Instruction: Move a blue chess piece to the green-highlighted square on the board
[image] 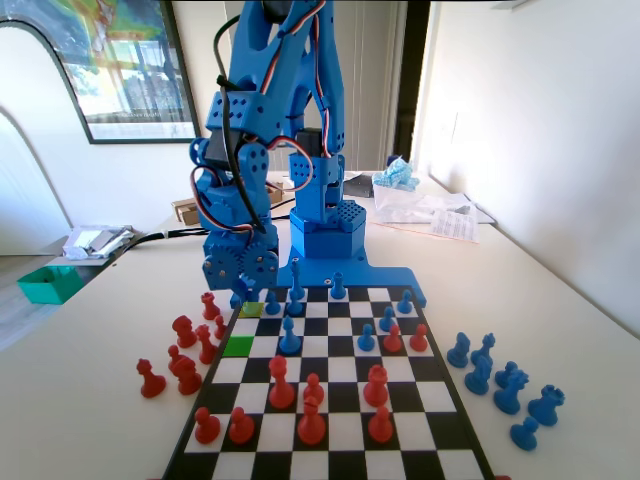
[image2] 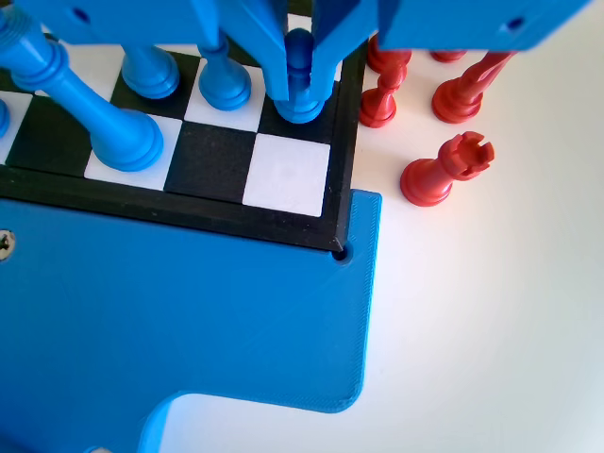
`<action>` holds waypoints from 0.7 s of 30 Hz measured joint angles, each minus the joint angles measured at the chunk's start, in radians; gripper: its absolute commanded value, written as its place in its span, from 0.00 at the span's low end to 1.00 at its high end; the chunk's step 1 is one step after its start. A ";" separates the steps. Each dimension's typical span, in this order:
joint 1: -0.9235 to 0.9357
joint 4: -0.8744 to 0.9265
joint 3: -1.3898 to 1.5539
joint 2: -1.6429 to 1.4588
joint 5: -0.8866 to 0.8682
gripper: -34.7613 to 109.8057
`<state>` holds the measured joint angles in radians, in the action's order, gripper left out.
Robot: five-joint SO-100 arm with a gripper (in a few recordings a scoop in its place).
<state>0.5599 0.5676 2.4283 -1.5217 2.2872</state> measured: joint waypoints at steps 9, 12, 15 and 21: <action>-0.025 0.212 -0.143 0.000 -0.037 0.25; -0.037 0.250 -0.198 0.009 -0.069 0.25; -0.055 0.262 -0.249 0.038 -0.106 0.25; -0.092 0.262 -0.351 0.126 -0.183 0.25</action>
<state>0.4679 0.8299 2.0770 -1.3959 2.1046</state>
